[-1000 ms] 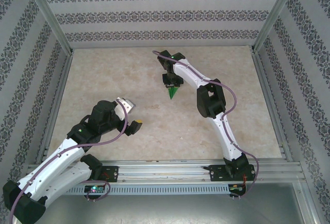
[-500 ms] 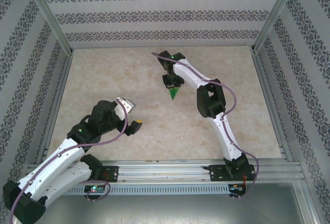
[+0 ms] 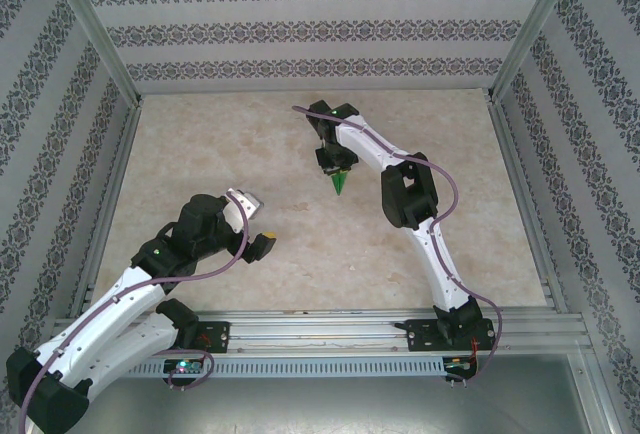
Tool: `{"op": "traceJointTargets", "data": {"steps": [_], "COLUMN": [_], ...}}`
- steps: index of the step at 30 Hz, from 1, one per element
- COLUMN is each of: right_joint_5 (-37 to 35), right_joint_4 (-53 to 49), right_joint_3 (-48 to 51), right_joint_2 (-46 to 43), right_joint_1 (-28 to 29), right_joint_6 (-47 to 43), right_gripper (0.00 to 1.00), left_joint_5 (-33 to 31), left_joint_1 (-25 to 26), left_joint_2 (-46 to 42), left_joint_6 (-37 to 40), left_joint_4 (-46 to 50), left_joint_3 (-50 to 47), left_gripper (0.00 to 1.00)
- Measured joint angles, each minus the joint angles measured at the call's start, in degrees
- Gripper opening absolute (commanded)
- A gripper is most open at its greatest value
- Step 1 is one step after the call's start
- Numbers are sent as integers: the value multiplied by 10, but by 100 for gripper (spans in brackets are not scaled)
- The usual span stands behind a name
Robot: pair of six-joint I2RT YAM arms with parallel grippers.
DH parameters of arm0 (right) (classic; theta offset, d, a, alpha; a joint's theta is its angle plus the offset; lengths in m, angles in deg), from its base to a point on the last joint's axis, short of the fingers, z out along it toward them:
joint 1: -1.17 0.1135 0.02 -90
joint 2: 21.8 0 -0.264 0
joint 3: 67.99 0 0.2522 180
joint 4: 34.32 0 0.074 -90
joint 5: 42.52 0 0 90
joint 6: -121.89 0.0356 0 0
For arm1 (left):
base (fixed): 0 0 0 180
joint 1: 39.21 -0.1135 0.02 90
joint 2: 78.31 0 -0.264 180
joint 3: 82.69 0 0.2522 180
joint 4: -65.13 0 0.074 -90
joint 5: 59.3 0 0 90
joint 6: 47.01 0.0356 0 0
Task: Fold a paper plane with a square sheet of paper (fold left side to right side)
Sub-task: Move the paper plane to the center of the table.
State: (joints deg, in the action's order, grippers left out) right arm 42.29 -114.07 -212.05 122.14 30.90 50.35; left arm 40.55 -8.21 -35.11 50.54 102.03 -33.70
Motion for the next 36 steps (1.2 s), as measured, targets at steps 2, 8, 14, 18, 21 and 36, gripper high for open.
{"op": "traceJointTargets", "data": {"steps": [2, 8, 14, 18, 21, 36], "right_joint_5": [0, 2, 10, 18, 24, 18], "right_joint_4": [0, 0, 2, 9, 14, 18], "right_joint_3": [2, 2, 8, 20, 27, 39], "right_joint_2": [0, 0, 0, 0, -2, -11], "right_joint_1": [0, 0, -1, -4, -8, -11], "right_joint_6": [0, 11, 26, 31, 40, 73], "right_gripper": [20, 26, 31, 34, 35, 43], "left_joint_5": [0, 0, 0, 0, 0, 0], "left_joint_1": [0, 0, 0, 0, 0, 0], "left_joint_2": [0, 2, 2, 2, 2, 3], "left_joint_6": [0, 0, 0, 0, 0, 0], "left_joint_4": [0, 0, 0, 0, 0, 0], "left_joint_3": [0, 0, 0, 0, 0, 0], "left_gripper": [100, 100, 100, 100, 100, 100]}}
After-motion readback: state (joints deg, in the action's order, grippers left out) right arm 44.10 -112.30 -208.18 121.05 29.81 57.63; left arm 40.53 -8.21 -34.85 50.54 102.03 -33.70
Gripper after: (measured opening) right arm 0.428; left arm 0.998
